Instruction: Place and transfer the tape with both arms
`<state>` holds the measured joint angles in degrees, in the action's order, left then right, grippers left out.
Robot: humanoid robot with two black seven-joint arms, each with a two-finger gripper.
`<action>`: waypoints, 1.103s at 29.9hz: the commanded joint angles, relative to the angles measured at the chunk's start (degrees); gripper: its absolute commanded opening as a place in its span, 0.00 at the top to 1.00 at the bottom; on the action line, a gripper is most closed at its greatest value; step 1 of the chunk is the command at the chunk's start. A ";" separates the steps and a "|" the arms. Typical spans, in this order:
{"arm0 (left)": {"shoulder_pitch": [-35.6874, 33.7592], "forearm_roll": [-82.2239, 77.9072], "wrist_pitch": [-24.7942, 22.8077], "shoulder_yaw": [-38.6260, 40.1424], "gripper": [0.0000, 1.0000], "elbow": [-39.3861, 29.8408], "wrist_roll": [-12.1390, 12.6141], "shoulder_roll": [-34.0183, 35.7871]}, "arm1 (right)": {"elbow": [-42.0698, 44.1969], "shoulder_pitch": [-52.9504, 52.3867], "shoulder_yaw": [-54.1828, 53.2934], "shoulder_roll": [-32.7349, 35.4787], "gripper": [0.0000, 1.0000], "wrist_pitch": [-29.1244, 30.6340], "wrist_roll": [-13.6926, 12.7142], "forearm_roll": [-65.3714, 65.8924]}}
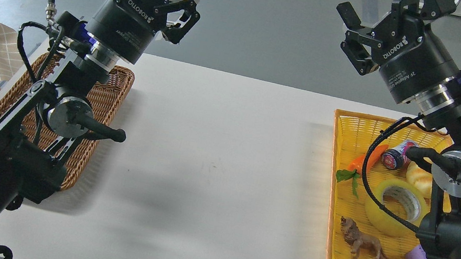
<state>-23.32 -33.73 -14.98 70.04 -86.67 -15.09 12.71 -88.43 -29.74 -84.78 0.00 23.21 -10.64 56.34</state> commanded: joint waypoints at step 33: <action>1.17 -8.81 0.39 -0.08 0.02 0.45 -1.25 -0.75 | -5.26 2.31 0.05 19.85 0.00 0.08 1.06 3.69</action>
<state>-22.24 -42.66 -14.56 69.87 -86.18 -15.83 11.98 -92.50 -28.03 -84.71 14.29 23.17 -9.83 59.74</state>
